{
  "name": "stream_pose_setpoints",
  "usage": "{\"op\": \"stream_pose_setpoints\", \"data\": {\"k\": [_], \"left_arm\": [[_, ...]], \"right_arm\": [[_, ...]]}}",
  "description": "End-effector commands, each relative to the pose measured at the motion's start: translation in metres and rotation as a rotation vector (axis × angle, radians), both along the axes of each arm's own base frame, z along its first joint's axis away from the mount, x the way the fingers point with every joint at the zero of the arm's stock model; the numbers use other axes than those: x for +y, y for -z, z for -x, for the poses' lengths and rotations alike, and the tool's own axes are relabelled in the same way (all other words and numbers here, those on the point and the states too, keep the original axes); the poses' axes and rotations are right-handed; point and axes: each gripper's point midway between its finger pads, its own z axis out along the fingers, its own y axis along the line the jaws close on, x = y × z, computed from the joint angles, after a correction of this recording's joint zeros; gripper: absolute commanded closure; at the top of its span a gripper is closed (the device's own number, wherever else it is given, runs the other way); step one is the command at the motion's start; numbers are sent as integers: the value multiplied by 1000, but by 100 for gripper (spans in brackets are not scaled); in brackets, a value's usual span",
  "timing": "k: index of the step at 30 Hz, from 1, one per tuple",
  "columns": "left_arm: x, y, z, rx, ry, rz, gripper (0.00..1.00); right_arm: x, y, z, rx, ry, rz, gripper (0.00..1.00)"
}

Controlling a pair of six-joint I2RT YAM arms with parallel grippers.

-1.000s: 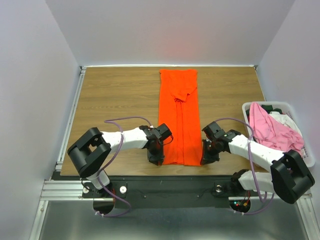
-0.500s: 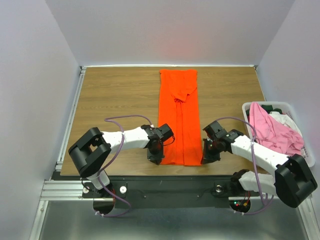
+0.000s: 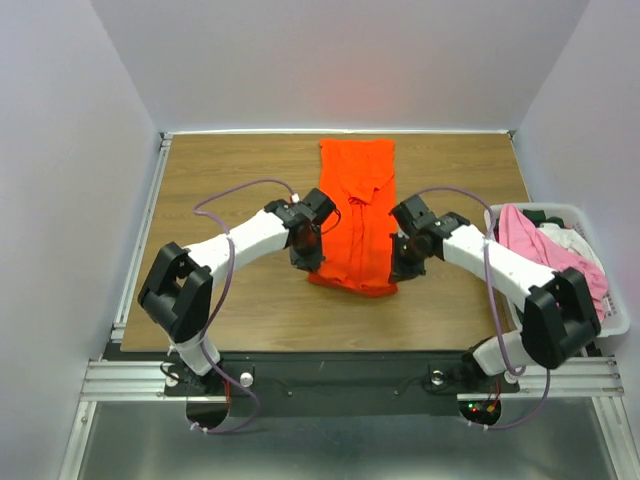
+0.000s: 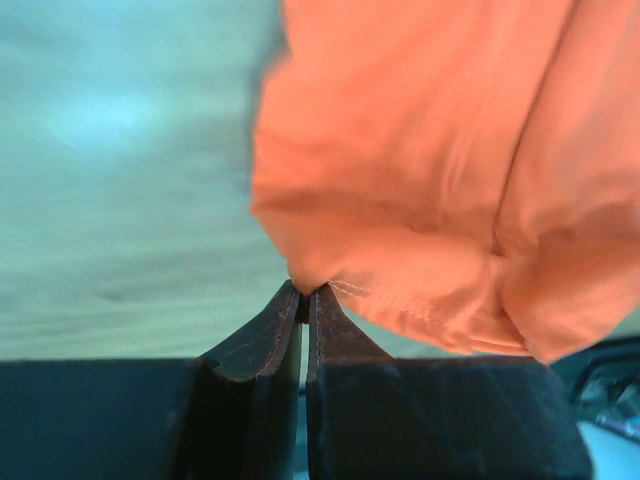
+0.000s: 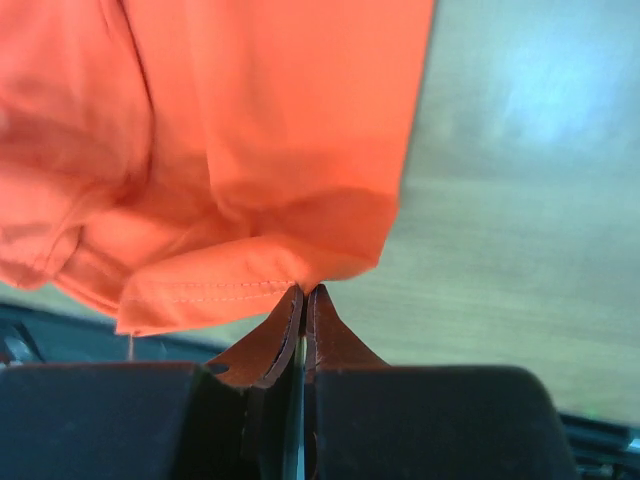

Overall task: Fold and stack the t-shirts
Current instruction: Fold the tshirt

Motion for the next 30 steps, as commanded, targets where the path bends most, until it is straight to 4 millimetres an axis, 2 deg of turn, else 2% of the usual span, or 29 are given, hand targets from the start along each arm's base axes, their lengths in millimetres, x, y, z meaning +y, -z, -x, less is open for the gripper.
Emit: {"op": "stream_pose_setpoints", "data": {"k": [1,2,4,5,6,7,8,9,10,11,12,13,19,27,30], "left_arm": [[11,-24,-55,-77,4,-12,100],[10,-26,-63,-82,7,-12,100],[10,-23,-83,-88,15,-26,100],[9,-34,-101,-116,-2,-7,100],[11,-28,-109,-97,-5,-15,100],[7,-38,-122,-127,-5,4,100],[7,-40,-130,-134,-11,11,100],[11,-35,-141,-131,-25,5,100],[5,-45,-150,-147,-17,40,100],[4,-46,-157,-152,-17,47,100],[4,-38,-164,-139,-21,42,100],[-1,-47,-173,-161,-15,64,100],[-15,-38,-201,-171,-19,116,100],[-22,-25,-227,-196,-36,139,100],[-25,-27,-231,-205,-25,146,100]], "right_arm": [[-14,-15,-59,-113,3,97,99],[-17,-27,-80,-154,26,91,99],[-21,-29,-99,-165,22,103,99],[-22,-26,-109,-158,25,112,99],[-25,-36,-127,-187,45,102,99],[-26,-40,-137,-199,42,101,99],[-27,-41,-145,-206,46,99,99],[-30,-44,-161,-217,64,93,99],[-32,-45,-168,-223,67,92,99],[-33,-44,-175,-220,70,91,99],[-36,-38,-183,-209,81,92,99],[-36,-43,-192,-225,81,89,99],[-34,-34,-225,-231,74,87,99],[-35,-15,-247,-219,66,108,99],[-38,-18,-251,-229,72,112,99]]}}
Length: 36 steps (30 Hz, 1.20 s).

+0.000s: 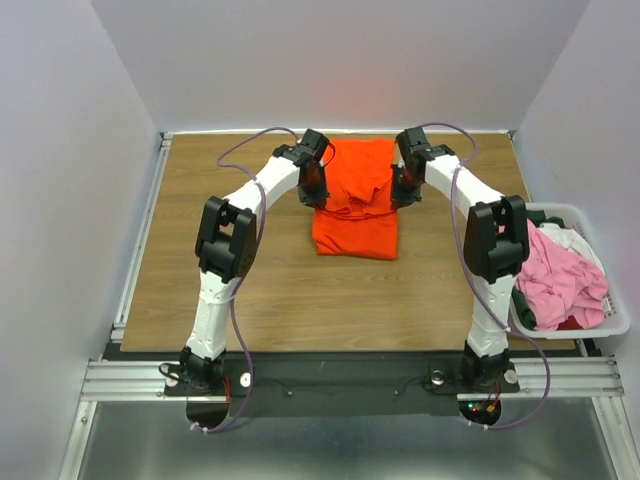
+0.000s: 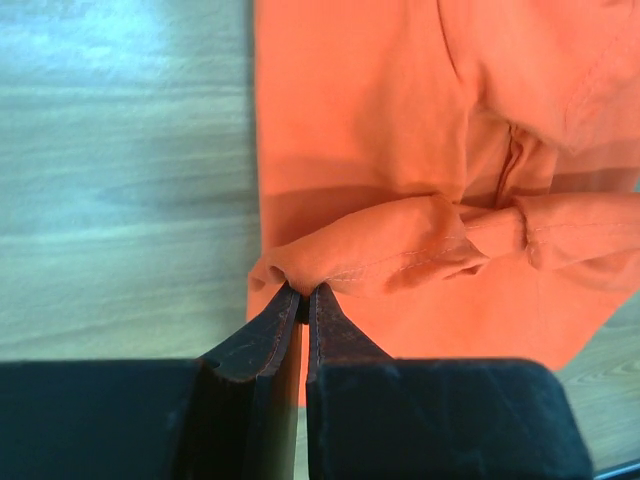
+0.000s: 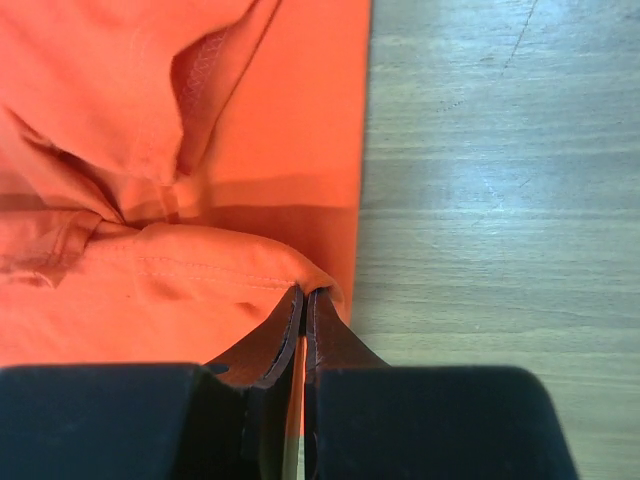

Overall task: Fold and stack the t-shirts
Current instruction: Fold the tshirt

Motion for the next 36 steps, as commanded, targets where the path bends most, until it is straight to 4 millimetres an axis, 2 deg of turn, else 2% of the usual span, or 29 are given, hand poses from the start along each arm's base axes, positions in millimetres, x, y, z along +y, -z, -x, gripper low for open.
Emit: {"op": "stream_pose_setpoints", "data": {"k": [1,5,9,10,11,14,16,21,28,36], "left_arm": [[-6,-36,-20,-104,18,51,100],[-8,-47,-28,-155,20,64,100],[-6,-47,-29,-159,16,53,100],[-6,-53,-28,-176,19,63,100],[-4,-48,-25,-172,19,59,100],[-6,-54,-33,-213,27,63,99],[-4,-46,-37,-206,33,40,99],[-3,-50,-44,-232,37,20,99],[-1,-68,-53,-307,49,24,98],[0,-53,-65,-322,51,0,95]], "right_arm": [[-6,-24,-17,-74,3,4,99],[-9,-26,-22,-85,8,11,99],[-9,-27,-22,-86,2,4,99],[-9,-30,-23,-95,5,1,99],[-8,-33,-24,-105,1,2,99],[-10,-29,-29,-107,2,16,99],[-11,-28,-33,-110,3,15,99],[-12,-29,-41,-128,1,20,99],[-14,-32,-47,-144,-2,22,99],[-16,-16,-55,-140,-1,35,99]]}}
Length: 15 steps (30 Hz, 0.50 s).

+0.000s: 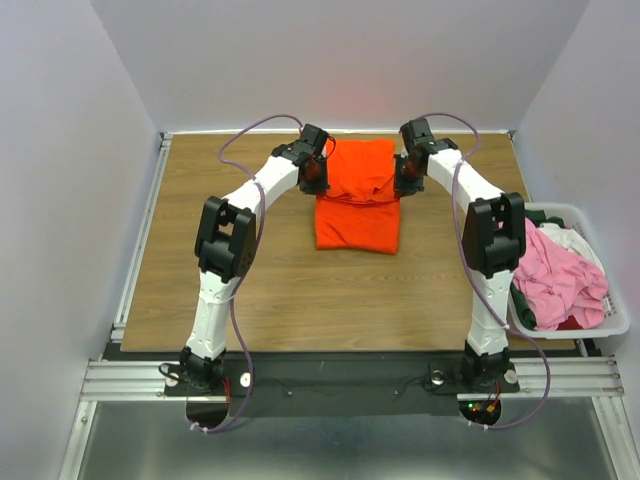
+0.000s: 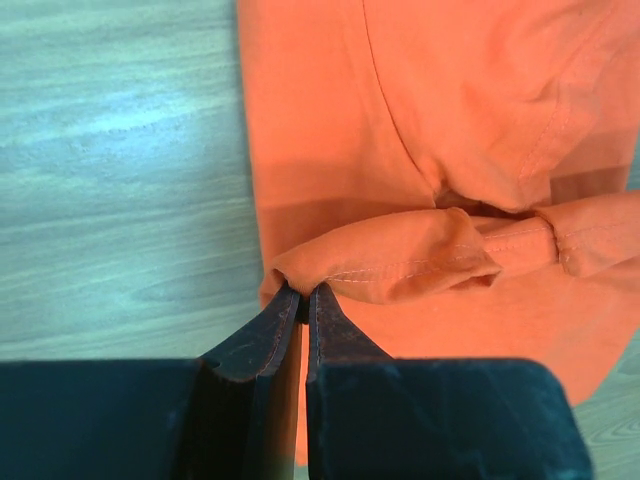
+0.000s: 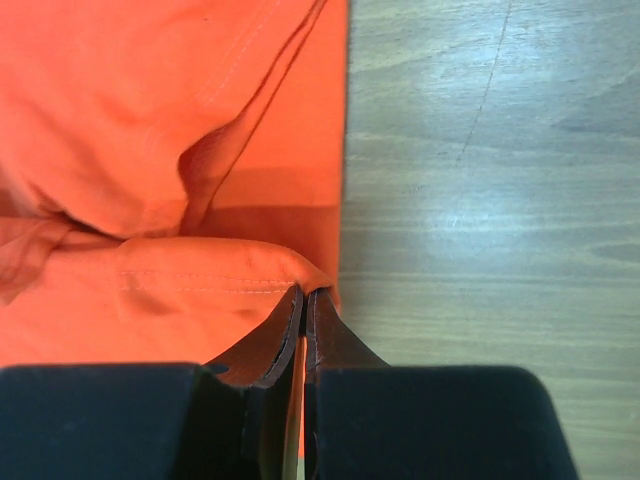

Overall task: Fold and stack the t-shirts
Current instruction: Fold the tshirt

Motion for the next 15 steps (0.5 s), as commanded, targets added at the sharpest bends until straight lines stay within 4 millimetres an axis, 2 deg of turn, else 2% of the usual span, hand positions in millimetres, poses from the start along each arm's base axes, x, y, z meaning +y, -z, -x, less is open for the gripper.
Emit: {"op": "stream_pose_setpoints", "data": {"k": [1,7,9,10,12,13,14,15], "left_arm": [[2,-39,-27,-136,-7,15,93],[-2,-35,-37,-167,4,20,87],[-3,-34,-41,-184,17,17,75],[-3,-33,-43,-190,24,13,65],[-4,-33,-45,-201,32,8,55],[-4,-35,-45,-204,34,7,50],[-4,-38,-46,-210,37,7,46],[-4,-43,-46,-218,40,10,36]], "right_arm": [[-3,-5,-24,-77,2,15,99],[-6,4,-34,-83,7,17,97],[-5,3,-36,-91,4,17,95],[-6,0,-39,-101,-1,22,90],[-6,-5,-42,-116,-3,25,82],[-7,-9,-43,-128,-6,32,75],[-7,-14,-44,-137,-7,29,73],[-6,-21,-45,-152,-10,28,71]]}}
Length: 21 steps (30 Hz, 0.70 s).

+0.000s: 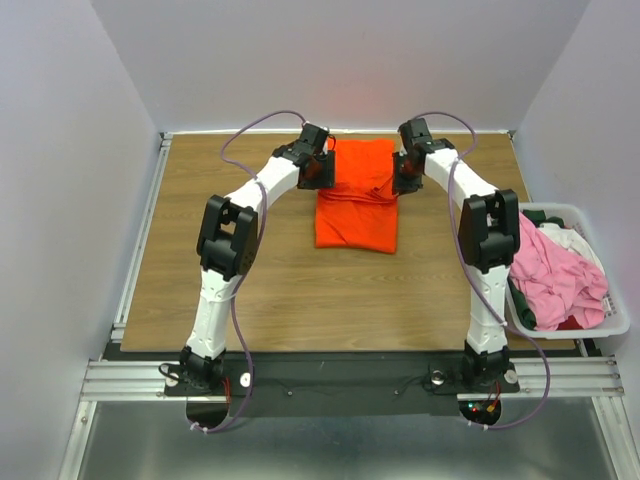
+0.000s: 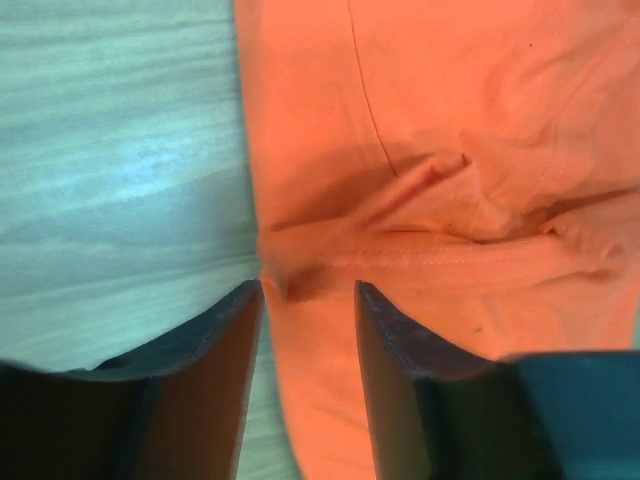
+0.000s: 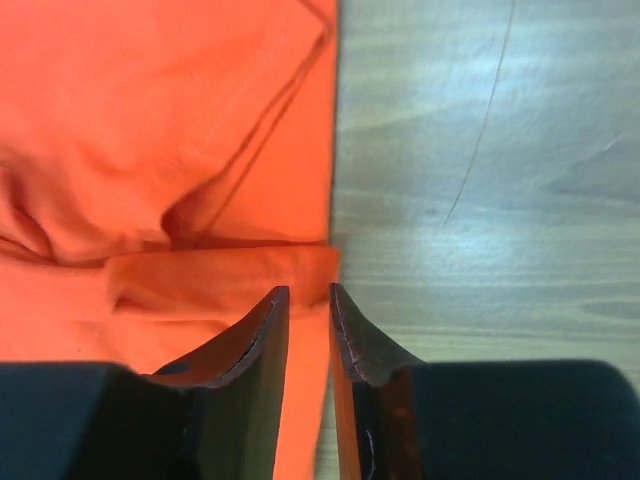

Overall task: Fold and stack the t-shirts
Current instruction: Fold the tshirt

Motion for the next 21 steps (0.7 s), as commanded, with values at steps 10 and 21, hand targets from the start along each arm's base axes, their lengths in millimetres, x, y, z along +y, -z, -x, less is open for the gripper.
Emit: {"op": "stream_pose_setpoints", "data": {"k": [10,21], "left_arm": [[26,-124,32,-169,-79,110,7],[23,-25,144,124,-36,246,28]], "right_arm": [[-2,-90,21,-173,17,-87,37],[10,-41,119,-22,-74,-221,47]]}}
